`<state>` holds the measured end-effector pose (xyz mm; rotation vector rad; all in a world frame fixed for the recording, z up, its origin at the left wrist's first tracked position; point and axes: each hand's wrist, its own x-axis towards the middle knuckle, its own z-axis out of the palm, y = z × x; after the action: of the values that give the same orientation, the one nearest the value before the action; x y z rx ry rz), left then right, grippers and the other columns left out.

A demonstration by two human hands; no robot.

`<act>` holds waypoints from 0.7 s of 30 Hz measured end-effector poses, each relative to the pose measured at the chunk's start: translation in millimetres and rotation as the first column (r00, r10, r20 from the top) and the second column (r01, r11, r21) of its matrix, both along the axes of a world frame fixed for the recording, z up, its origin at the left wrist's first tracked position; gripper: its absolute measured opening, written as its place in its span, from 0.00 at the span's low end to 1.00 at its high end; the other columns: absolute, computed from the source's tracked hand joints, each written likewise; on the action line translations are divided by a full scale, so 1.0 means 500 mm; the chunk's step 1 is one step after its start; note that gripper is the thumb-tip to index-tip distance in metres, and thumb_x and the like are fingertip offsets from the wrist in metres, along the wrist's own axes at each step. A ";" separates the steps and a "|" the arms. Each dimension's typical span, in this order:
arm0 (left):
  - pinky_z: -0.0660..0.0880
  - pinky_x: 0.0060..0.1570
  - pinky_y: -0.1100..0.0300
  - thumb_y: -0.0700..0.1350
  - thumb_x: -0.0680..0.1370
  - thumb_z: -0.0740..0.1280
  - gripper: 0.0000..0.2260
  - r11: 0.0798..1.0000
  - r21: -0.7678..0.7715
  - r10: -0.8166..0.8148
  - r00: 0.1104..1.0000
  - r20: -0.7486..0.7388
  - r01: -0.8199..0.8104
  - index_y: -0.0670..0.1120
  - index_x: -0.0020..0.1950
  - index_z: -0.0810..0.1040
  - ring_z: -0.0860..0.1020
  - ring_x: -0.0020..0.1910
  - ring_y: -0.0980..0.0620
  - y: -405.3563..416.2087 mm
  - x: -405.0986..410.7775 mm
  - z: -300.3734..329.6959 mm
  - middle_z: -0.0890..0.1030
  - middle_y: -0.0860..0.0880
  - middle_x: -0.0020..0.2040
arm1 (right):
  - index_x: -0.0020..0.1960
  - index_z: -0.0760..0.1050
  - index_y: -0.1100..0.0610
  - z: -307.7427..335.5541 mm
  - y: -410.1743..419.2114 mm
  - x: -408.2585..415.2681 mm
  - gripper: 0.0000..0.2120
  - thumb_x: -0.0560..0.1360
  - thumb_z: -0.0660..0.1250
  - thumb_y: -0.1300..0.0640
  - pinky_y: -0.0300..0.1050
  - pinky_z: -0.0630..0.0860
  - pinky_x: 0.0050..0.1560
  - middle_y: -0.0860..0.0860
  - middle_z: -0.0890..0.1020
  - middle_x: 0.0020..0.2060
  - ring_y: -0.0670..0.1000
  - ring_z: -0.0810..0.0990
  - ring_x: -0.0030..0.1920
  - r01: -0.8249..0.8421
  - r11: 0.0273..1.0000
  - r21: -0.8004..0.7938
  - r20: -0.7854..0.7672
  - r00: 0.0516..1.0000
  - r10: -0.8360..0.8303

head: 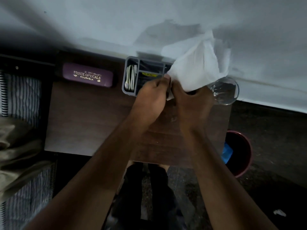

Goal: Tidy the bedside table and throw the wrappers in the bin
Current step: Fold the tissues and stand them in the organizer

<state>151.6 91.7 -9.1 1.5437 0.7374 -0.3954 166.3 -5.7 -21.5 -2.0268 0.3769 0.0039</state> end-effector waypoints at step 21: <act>0.80 0.56 0.41 0.45 0.83 0.62 0.14 0.991 -0.072 0.122 0.989 0.079 -0.116 0.53 0.42 0.84 0.85 0.51 0.43 0.036 0.018 0.006 0.87 0.41 0.49 | 0.50 0.84 0.58 -0.011 0.006 -0.001 0.09 0.70 0.73 0.57 0.58 0.84 0.46 0.54 0.87 0.44 0.54 0.87 0.47 -0.086 0.992 0.096 -0.196 0.975 0.103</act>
<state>160.4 109.4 -6.3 1.4367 0.7403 -0.2633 165.9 -2.6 -26.8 -1.9617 0.3989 0.2812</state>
